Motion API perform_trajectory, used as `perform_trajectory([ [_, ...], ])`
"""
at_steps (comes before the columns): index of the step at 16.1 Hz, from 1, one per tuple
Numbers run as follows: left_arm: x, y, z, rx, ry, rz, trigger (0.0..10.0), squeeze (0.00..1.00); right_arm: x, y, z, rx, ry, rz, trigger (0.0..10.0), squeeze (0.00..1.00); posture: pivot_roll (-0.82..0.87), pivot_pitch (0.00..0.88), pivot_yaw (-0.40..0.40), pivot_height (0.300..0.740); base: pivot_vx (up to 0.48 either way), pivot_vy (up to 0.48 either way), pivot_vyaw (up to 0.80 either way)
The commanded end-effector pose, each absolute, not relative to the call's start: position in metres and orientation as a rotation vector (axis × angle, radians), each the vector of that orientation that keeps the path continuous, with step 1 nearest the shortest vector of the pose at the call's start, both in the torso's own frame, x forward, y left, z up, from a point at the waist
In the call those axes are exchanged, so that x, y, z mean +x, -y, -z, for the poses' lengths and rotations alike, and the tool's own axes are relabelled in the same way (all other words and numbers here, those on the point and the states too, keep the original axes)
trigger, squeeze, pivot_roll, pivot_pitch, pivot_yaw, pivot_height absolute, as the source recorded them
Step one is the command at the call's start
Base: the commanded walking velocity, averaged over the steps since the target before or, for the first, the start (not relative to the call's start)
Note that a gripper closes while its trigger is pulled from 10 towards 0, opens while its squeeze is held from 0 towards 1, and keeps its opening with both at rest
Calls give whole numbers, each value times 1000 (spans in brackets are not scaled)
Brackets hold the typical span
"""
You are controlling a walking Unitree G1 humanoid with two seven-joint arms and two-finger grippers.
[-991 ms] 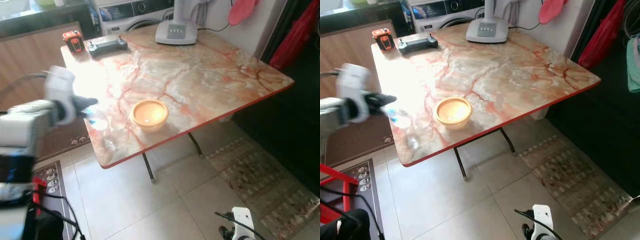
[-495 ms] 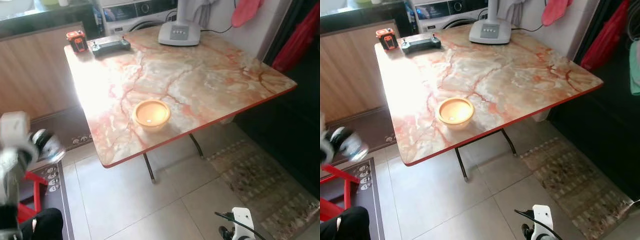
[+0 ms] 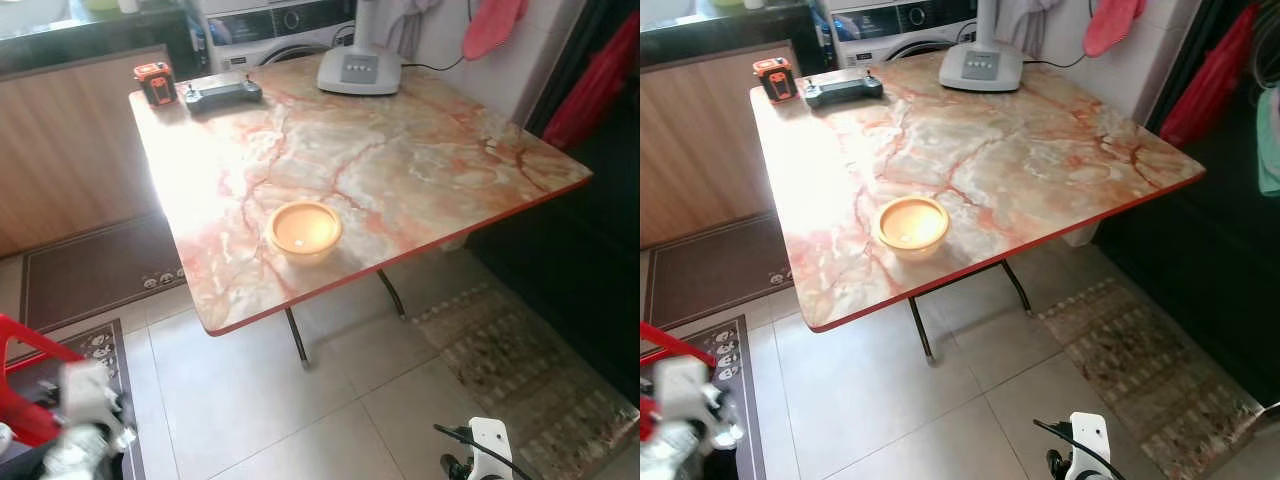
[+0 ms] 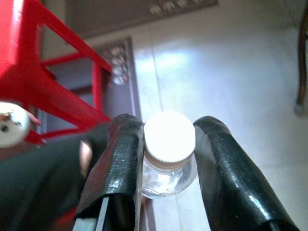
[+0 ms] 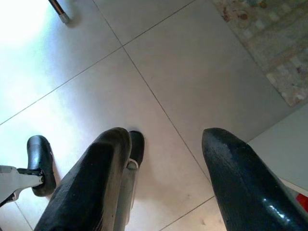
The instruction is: Restocking fridge
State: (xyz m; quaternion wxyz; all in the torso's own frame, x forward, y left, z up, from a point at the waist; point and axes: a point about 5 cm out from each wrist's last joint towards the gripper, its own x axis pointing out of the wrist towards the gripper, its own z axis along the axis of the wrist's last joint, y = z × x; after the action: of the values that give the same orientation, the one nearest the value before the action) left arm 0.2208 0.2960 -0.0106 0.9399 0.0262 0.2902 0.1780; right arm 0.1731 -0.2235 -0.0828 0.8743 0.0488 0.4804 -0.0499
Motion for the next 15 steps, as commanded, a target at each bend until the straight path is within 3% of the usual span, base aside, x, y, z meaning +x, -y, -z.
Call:
perform_trajectory([
  [1,219,-292,16,44,-597,-331,10000,0,169,226,84,120,-1008,128,10000,0,112,88,-10,740,0,0,0],
  [4,205,-286,35,38,-663,-340,10000,0,169,227,84,127,-1006,141,10000,0,102,92,-14,740,0,0,0],
  [5,195,-268,50,232,-732,-172,10000,0,169,228,84,130,-1006,151,10000,0,104,93,-15,740,0,0,0],
  [6,192,-264,53,264,-749,-133,10000,0,169,228,84,133,-1006,153,10000,0,104,93,-15,740,0,0,0],
  [9,175,-252,68,228,-821,-150,10000,0,168,230,84,150,-1000,174,10000,0,90,95,-15,740,0,0,0],
  [15,178,-248,68,237,-798,-174,10000,0,166,229,85,159,-1002,185,10000,0,92,88,-1,740,0,0,0],
])
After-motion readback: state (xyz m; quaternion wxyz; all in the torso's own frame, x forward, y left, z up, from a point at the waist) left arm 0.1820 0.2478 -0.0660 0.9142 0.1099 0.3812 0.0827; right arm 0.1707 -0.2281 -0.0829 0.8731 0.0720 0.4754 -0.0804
